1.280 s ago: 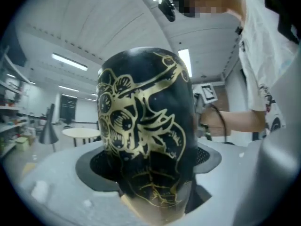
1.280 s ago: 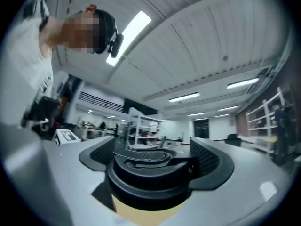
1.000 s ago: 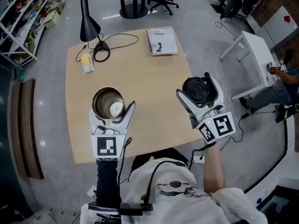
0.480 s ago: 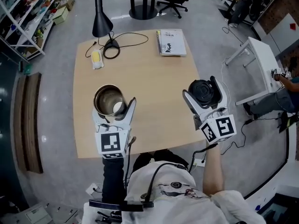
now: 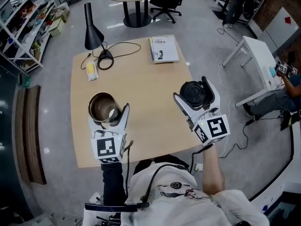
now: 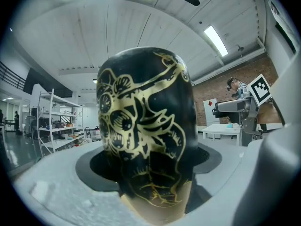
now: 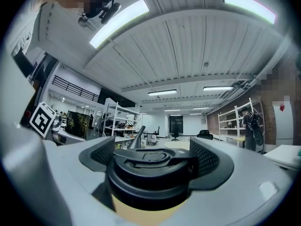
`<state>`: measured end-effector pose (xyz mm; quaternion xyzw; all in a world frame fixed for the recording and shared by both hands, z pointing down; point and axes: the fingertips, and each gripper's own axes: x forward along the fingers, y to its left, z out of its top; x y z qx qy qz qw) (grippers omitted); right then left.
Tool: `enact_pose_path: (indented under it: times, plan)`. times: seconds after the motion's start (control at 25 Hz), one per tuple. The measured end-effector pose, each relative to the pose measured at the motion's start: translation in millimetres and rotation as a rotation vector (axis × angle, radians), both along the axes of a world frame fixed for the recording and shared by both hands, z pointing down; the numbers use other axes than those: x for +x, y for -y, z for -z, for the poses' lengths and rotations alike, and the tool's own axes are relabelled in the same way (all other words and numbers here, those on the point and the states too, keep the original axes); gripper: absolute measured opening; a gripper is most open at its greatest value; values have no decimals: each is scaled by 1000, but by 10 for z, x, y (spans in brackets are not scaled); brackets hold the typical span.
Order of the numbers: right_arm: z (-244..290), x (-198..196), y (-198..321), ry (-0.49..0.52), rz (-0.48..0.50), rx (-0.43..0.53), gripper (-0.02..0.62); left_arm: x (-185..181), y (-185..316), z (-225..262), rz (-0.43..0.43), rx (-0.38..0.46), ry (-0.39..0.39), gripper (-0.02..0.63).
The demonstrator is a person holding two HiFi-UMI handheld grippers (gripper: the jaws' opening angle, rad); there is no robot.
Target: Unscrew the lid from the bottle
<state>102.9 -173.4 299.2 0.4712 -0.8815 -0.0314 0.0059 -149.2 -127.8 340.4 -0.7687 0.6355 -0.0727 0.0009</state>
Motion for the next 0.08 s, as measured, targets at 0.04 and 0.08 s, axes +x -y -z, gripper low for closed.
enact_pose_path:
  times: [0.04, 0.08]
  plan:
    - [3, 13, 5, -4, 1, 2, 500, 15, 11, 1, 0, -1, 0, 428]
    - [6, 26, 11, -7, 2, 5, 500, 30, 22, 0, 0, -1, 1, 428]
